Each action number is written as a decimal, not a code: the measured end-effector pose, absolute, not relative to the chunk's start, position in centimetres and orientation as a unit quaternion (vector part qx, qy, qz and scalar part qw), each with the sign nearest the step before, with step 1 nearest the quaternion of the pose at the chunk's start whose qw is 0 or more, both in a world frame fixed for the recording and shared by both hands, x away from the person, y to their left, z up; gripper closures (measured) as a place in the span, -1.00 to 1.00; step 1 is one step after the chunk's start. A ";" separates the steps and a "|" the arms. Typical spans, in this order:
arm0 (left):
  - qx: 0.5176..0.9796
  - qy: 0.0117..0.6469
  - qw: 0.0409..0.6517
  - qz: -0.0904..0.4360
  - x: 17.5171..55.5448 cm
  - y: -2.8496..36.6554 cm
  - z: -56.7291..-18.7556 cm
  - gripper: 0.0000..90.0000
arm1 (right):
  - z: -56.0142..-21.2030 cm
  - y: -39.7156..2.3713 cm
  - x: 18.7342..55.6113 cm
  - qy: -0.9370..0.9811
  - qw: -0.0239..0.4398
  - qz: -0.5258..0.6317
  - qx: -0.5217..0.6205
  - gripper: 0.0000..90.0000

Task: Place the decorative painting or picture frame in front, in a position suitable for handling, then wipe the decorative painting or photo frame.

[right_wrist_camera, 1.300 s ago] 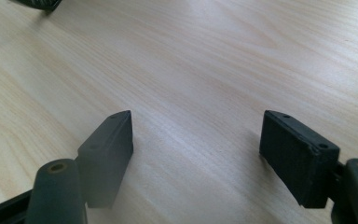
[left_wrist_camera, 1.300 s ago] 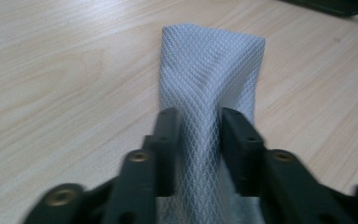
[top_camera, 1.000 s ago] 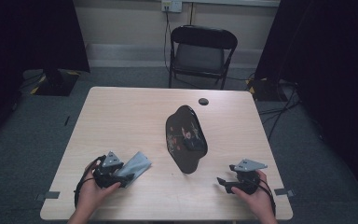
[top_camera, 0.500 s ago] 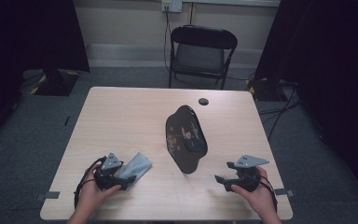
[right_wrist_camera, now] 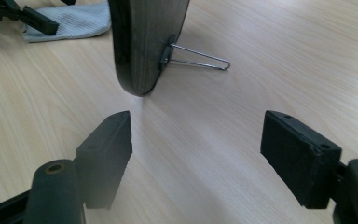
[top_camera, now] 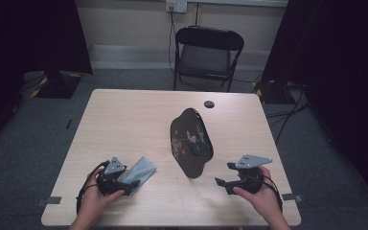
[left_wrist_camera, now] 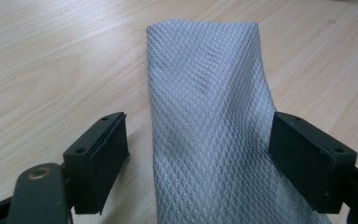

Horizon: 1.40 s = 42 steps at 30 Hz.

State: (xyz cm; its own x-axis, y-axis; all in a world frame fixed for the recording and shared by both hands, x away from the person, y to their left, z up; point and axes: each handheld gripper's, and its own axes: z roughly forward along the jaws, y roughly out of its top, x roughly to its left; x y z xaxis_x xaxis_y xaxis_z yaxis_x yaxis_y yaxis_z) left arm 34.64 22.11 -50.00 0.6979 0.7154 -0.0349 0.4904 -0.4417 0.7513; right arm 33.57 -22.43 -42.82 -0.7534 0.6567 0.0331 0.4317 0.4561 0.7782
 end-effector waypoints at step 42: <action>0.839 0.355 0.386 0.143 34.9 22.0 -50.0 -0.60 | -36.7 -19.4 33.2 0.848 0.138 0.432 0.274 -0.44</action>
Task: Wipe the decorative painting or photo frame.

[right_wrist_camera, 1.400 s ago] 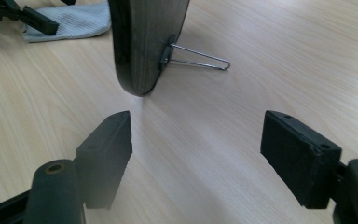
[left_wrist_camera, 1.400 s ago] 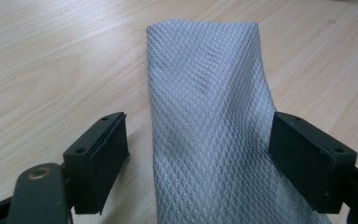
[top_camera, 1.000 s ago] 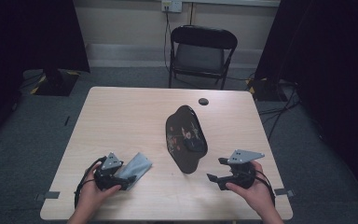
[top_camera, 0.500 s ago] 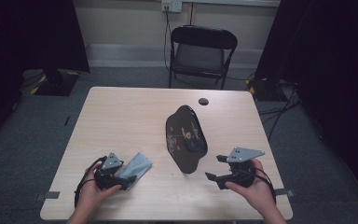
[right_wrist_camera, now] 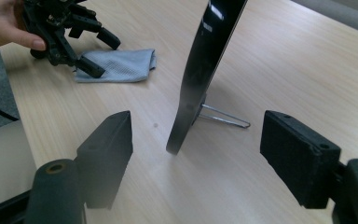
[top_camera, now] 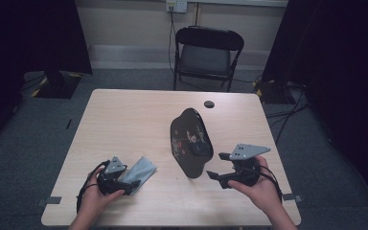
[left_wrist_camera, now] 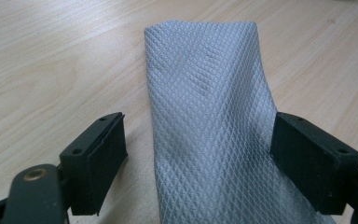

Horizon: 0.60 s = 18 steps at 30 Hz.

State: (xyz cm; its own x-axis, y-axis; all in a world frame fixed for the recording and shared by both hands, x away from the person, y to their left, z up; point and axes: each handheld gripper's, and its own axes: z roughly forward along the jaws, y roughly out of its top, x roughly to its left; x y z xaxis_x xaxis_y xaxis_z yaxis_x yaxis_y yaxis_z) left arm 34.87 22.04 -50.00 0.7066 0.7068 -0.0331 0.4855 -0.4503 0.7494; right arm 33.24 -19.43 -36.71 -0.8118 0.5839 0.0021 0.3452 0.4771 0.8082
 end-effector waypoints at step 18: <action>0.841 0.353 0.385 0.142 34.9 22.0 -50.0 -0.62 | -32.5 -17.1 35.2 0.835 0.151 0.446 0.283 -0.43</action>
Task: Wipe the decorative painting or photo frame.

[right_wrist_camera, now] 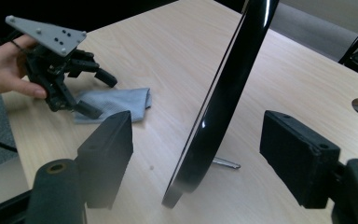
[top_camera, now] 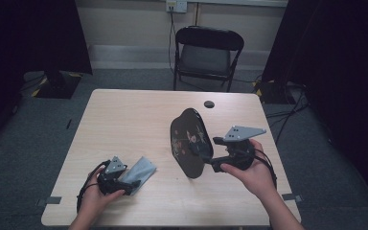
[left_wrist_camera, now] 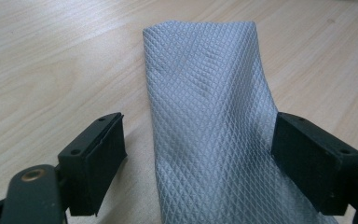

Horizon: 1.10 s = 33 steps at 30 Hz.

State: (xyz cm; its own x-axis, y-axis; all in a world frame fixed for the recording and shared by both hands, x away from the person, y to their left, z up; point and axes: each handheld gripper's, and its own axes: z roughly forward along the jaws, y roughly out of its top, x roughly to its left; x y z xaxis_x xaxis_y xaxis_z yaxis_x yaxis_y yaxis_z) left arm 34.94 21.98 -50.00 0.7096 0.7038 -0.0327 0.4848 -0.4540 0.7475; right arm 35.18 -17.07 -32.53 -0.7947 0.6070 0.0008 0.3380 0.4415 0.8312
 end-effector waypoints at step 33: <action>0.841 0.354 0.385 0.141 34.9 22.0 -50.0 -0.62 | -31.2 -13.6 39.4 0.812 0.183 0.432 0.348 0.47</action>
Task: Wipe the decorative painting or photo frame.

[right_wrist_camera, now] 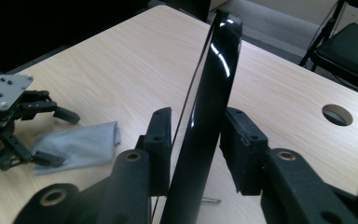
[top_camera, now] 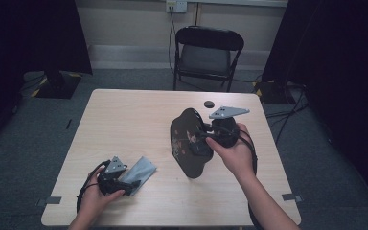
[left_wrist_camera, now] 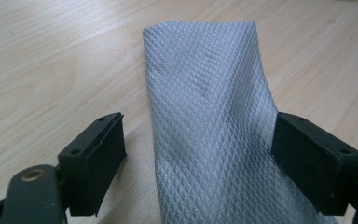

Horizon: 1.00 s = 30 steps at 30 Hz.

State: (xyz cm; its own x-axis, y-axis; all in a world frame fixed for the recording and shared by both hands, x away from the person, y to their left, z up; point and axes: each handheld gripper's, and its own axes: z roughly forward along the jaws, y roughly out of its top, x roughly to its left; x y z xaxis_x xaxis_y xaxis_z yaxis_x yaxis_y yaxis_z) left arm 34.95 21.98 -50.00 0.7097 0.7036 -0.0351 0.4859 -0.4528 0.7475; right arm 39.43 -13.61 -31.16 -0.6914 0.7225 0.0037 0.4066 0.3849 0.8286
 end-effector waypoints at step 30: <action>0.844 0.347 0.382 0.143 35.0 22.1 -50.0 -0.62 | -30.2 -16.0 39.4 0.760 0.171 0.468 0.418 0.76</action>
State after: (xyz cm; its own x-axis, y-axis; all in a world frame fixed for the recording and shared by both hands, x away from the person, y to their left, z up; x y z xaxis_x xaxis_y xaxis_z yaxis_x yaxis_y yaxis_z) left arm 35.05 22.06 -49.96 0.7176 0.6960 -0.0234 0.4765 -0.4662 0.7453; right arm 39.42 -16.02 -30.23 -0.5926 0.7949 0.1304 0.4745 0.2137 0.8539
